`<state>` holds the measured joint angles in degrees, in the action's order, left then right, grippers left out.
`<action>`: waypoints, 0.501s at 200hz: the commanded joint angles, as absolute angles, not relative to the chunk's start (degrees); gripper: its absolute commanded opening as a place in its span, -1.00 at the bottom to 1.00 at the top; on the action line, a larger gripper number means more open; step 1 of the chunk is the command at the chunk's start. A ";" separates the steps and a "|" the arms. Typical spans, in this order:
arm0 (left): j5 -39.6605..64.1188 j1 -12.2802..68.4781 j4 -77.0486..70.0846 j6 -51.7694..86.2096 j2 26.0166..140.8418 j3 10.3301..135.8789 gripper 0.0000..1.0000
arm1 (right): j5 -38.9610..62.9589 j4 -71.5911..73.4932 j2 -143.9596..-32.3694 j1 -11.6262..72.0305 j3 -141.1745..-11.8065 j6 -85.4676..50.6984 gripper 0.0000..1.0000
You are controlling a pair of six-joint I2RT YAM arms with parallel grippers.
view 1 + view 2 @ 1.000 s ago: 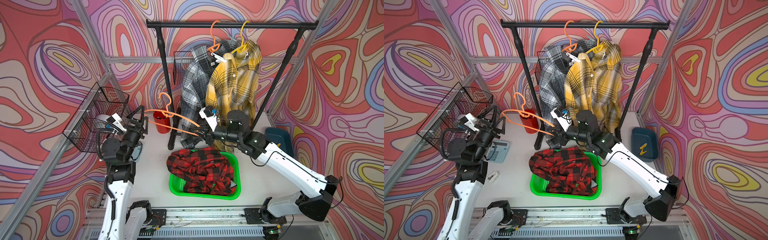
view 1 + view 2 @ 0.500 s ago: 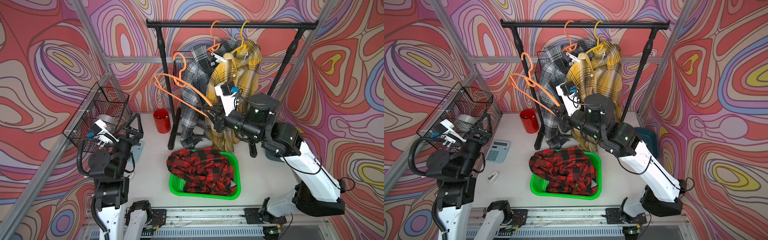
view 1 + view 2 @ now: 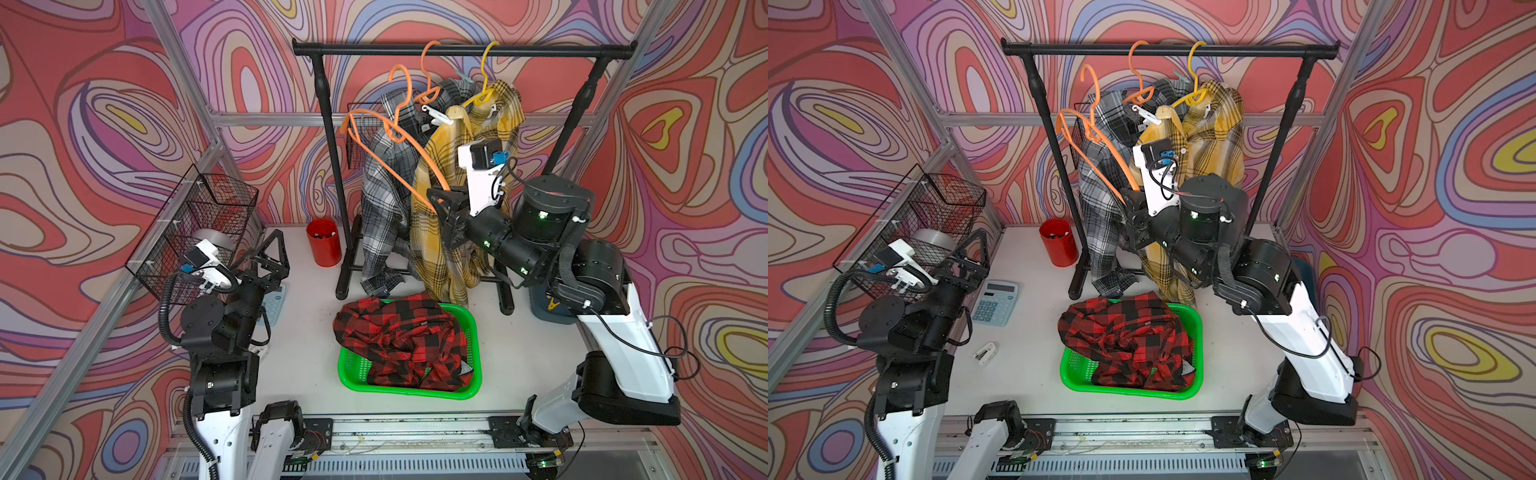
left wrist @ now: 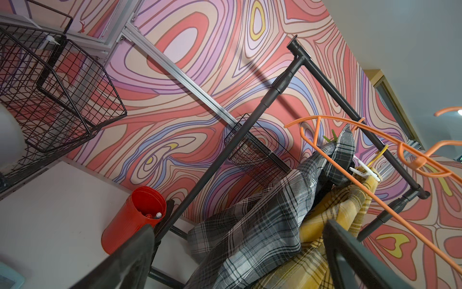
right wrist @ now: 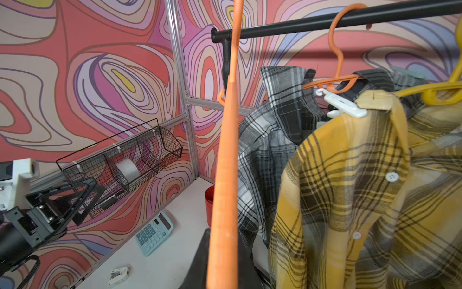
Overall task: Remove the clothespins securing long-sleeve shirts to the hanger
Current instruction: Place the hanger on the clothesline.
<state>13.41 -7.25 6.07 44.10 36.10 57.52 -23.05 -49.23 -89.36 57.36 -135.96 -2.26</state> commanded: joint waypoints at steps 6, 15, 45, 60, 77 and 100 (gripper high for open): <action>13.57 -7.64 5.74 43.66 36.21 56.93 1.00 | -27.78 -45.84 -93.50 57.48 -140.16 0.32 -1.00; 13.66 -7.63 5.56 43.81 36.22 56.78 1.00 | -28.30 -45.68 -95.80 57.48 -142.85 1.19 -1.00; 14.17 -7.60 5.55 44.21 36.12 56.40 1.00 | -28.12 -44.05 -103.06 57.52 -150.14 3.30 -1.00; 14.15 -7.65 5.64 44.12 36.04 56.29 1.00 | -29.11 -42.20 -105.40 57.49 -151.78 4.34 -1.00; 14.23 -7.62 5.51 44.21 36.05 56.06 1.00 | -30.12 -39.84 -107.03 57.32 -151.92 5.42 -1.00; 14.67 -7.62 4.49 45.28 36.19 55.25 1.00 | -29.81 -36.38 -109.00 56.37 -151.86 6.13 -1.00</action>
<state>13.54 -7.25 5.98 44.36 36.23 56.51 -28.73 -42.52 -107.92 57.19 -150.54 4.10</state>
